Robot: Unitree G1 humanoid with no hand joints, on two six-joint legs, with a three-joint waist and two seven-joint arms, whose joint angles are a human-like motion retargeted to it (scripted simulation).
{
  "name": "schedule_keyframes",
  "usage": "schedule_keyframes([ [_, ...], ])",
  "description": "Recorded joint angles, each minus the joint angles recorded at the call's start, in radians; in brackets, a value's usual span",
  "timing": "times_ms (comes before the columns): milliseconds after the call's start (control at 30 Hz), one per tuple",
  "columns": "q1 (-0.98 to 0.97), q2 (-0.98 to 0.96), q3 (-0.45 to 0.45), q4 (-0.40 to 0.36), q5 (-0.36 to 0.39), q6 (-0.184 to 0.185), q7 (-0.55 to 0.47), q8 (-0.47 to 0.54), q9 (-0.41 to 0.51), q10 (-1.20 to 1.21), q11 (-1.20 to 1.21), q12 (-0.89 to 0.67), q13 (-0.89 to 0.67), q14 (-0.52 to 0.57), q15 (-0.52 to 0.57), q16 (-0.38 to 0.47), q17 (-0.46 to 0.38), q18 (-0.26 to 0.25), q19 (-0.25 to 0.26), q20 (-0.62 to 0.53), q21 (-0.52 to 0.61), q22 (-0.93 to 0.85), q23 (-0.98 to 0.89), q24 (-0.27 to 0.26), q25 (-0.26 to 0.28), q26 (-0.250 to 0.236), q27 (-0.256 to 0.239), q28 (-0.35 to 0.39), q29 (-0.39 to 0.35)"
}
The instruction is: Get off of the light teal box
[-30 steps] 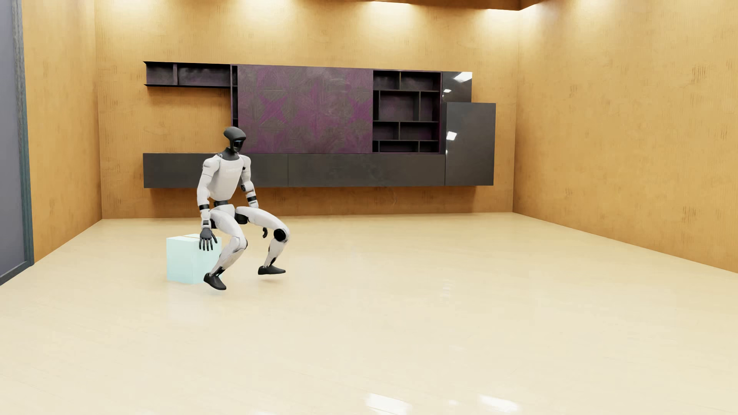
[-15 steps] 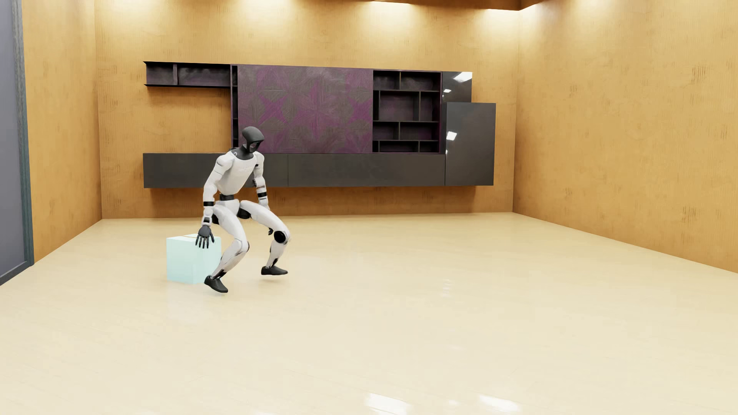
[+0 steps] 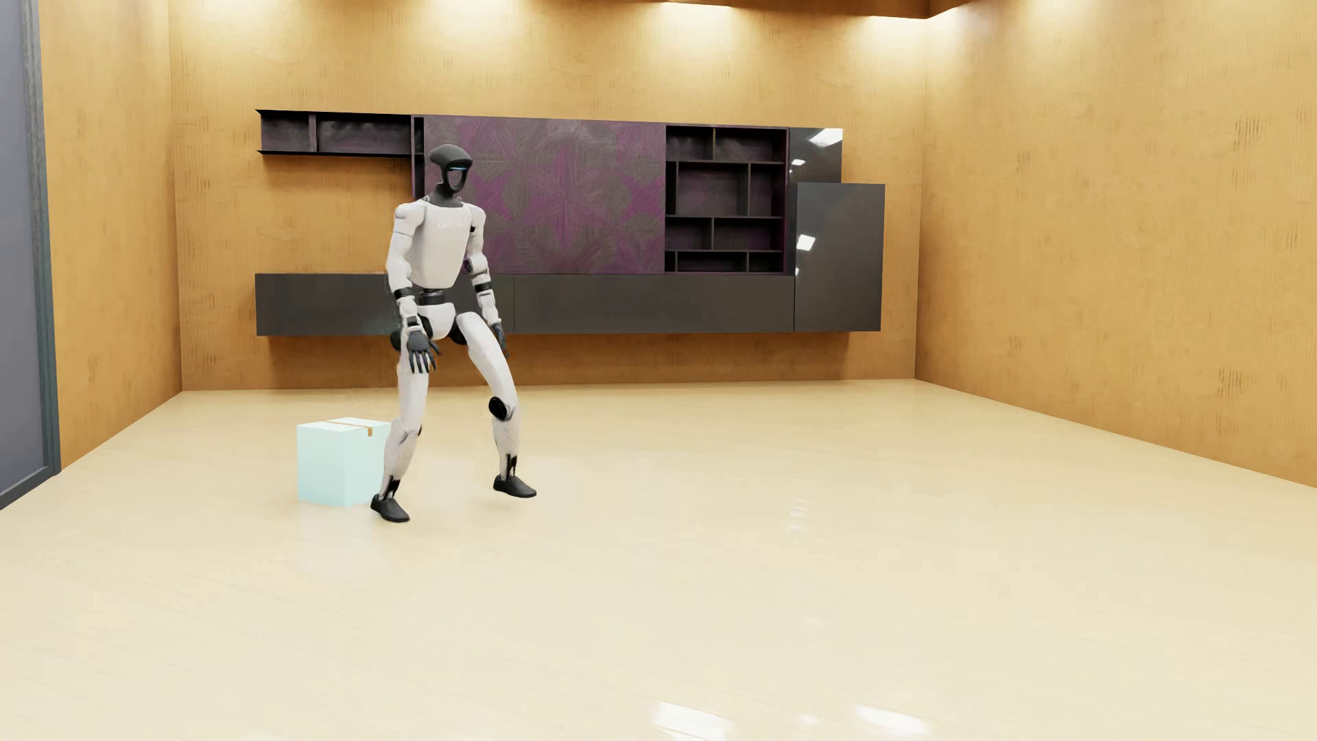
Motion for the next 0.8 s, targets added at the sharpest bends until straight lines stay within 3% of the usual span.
schedule_keyframes([
  [67, 0.005, 0.129, 0.017, -0.019, 0.008, -0.001, 0.021, -0.016, -0.031, -0.221, -0.136, 0.045, -0.042, 0.073, 0.020, -0.022, 0.019, 0.055, 0.002, 0.023, 0.051, 0.044, -0.050, 0.010, -0.032, -0.004, -0.012, -0.027, -0.012],
  [133, 0.031, 0.299, 0.033, -0.038, 0.025, 0.011, 0.045, -0.038, -0.055, -0.392, -0.323, 0.080, -0.098, 0.055, 0.052, -0.040, 0.034, 0.167, 0.023, 0.031, 0.080, 0.077, -0.096, 0.011, -0.031, -0.008, -0.033, -0.029, -0.020],
  [167, 0.034, 0.333, 0.041, -0.052, 0.020, 0.007, 0.058, -0.058, -0.077, -0.435, -0.333, 0.093, -0.113, 0.050, 0.068, -0.054, 0.039, 0.195, 0.022, 0.059, 0.085, 0.089, -0.116, 0.001, -0.037, 0.000, -0.027, -0.026, -0.023],
  [233, 0.029, 0.381, 0.060, -0.056, 0.000, 0.005, 0.065, -0.080, -0.112, -0.363, -0.331, 0.113, -0.128, 0.017, 0.088, -0.064, 0.047, 0.215, 0.038, 0.102, 0.112, 0.086, -0.130, 0.000, -0.034, 0.002, -0.029, -0.028, -0.042],
  [267, 0.020, 0.397, 0.060, -0.051, -0.008, -0.001, 0.048, -0.079, -0.114, -0.291, -0.308, 0.120, -0.122, 0.036, 0.124, -0.064, 0.049, 0.197, 0.040, 0.116, 0.126, 0.072, -0.133, -0.013, -0.028, -0.002, -0.025, -0.016, -0.052],
  [300, 0.033, 0.364, 0.071, -0.057, -0.042, -0.026, 0.043, -0.070, -0.121, -0.259, -0.193, 0.115, -0.102, 0.046, 0.150, -0.054, 0.052, 0.153, 0.065, 0.097, 0.117, 0.083, -0.119, -0.025, -0.024, -0.022, -0.027, -0.015, -0.055],
  [333, 0.074, 0.320, 0.058, -0.076, -0.051, -0.030, 0.065, -0.052, -0.131, -0.260, -0.043, 0.115, -0.067, 0.035, 0.190, -0.050, 0.054, 0.173, 0.075, 0.089, 0.099, 0.087, -0.092, -0.021, -0.035, -0.012, -0.002, -0.024, -0.036],
  [400, 0.228, 0.156, 0.010, -0.122, -0.063, -0.035, 0.088, -0.006, -0.123, -0.350, 0.346, 0.072, -0.007, 0.000, 0.387, -0.010, 0.061, 0.243, 0.132, 0.055, 0.065, 0.105, -0.020, 0.011, -0.013, -0.016, -0.006, -0.058, -0.002],
  [467, 0.409, 0.004, -0.039, -0.135, -0.052, -0.017, 0.108, 0.016, -0.099, -0.456, 0.639, -0.008, 0.058, -0.036, 0.308, 0.031, 0.052, 0.261, 0.145, 0.006, 0.015, 0.125, 0.052, -0.007, -0.005, -0.018, -0.001, -0.079, 0.039],
  [500, 0.485, -0.093, -0.061, -0.140, -0.031, -0.007, 0.131, 0.034, -0.111, -0.501, 0.722, -0.040, 0.117, -0.056, 0.291, 0.051, 0.049, 0.267, 0.141, -0.051, -0.006, 0.133, 0.089, -0.024, 0.010, 0.018, 0.019, -0.072, 0.024],
  [533, 0.576, -0.157, -0.093, -0.142, -0.016, 0.005, 0.131, 0.048, -0.081, -0.549, 0.746, -0.097, 0.147, -0.074, 0.246, 0.069, 0.045, 0.258, 0.160, -0.075, -0.058, 0.120, 0.114, -0.031, 0.029, -0.005, 0.004, -0.068, 0.018],
  [567, 0.642, -0.253, -0.119, -0.148, 0.002, 0.005, 0.130, 0.078, -0.078, -0.588, 0.742, -0.147, 0.184, -0.089, 0.225, 0.080, 0.040, 0.262, 0.174, -0.089, -0.097, 0.111, 0.152, -0.055, 0.011, -0.012, 0.022, -0.059, 0.034],
  [600, 0.704, -0.355, -0.145, -0.146, 0.023, 0.011, 0.140, 0.110, -0.095, -0.638, 0.685, -0.185, 0.231, -0.104, 0.231, 0.094, 0.030, 0.245, 0.190, -0.093, -0.117, 0.086, 0.169, -0.072, 0.024, 0.004, 0.024, -0.046, 0.040],
  [633, 0.784, -0.400, -0.170, -0.147, 0.043, 0.018, 0.147, 0.142, -0.080, -0.682, 0.554, -0.231, 0.258, -0.116, 0.179, 0.102, 0.022, 0.227, 0.192, -0.092, -0.144, 0.070, 0.189, -0.089, 0.030, -0.013, 0.020, -0.038, 0.035],
  [667, 0.830, -0.436, -0.182, -0.139, 0.062, 0.022, 0.137, 0.150, -0.099, -0.697, 0.361, -0.251, 0.311, -0.143, 0.271, 0.113, 0.020, 0.239, 0.186, -0.129, -0.183, 0.038, 0.190, -0.087, 0.031, -0.029, 0.026, -0.040, 0.035],
  [700, 0.894, -0.409, -0.186, -0.153, 0.070, 0.028, 0.149, 0.142, -0.090, -0.722, 0.092, -0.274, 0.338, -0.166, 0.306, 0.091, 0.022, 0.236, 0.166, -0.112, -0.212, 0.012, 0.194, -0.126, 0.067, -0.040, 0.027, 0.002, 0.021],
  [733, 0.940, -0.377, -0.187, -0.143, 0.067, 0.026, 0.170, 0.116, -0.113, -0.717, -0.183, -0.283, 0.384, -0.193, 0.323, 0.098, 0.018, 0.195, 0.149, -0.139, -0.245, -0.012, 0.195, -0.109, 0.073, -0.051, 0.015, 0.005, 0.031],
  [767, 0.957, -0.369, -0.186, -0.138, 0.062, 0.035, 0.198, 0.072, -0.141, -0.680, -0.388, -0.292, 0.407, -0.235, 0.364, 0.083, 0.010, 0.165, 0.171, -0.132, -0.296, -0.014, 0.205, -0.090, 0.082, -0.052, 0.011, -0.010, 0.050],
  [800, 0.995, -0.371, -0.191, -0.126, 0.061, 0.043, 0.204, 0.066, -0.151, -0.655, -0.439, -0.286, 0.430, -0.258, 0.379, 0.075, 0.008, 0.142, 0.189, -0.128, -0.334, -0.025, 0.208, -0.074, 0.059, -0.063, 0.021, -0.015, 0.038],
])
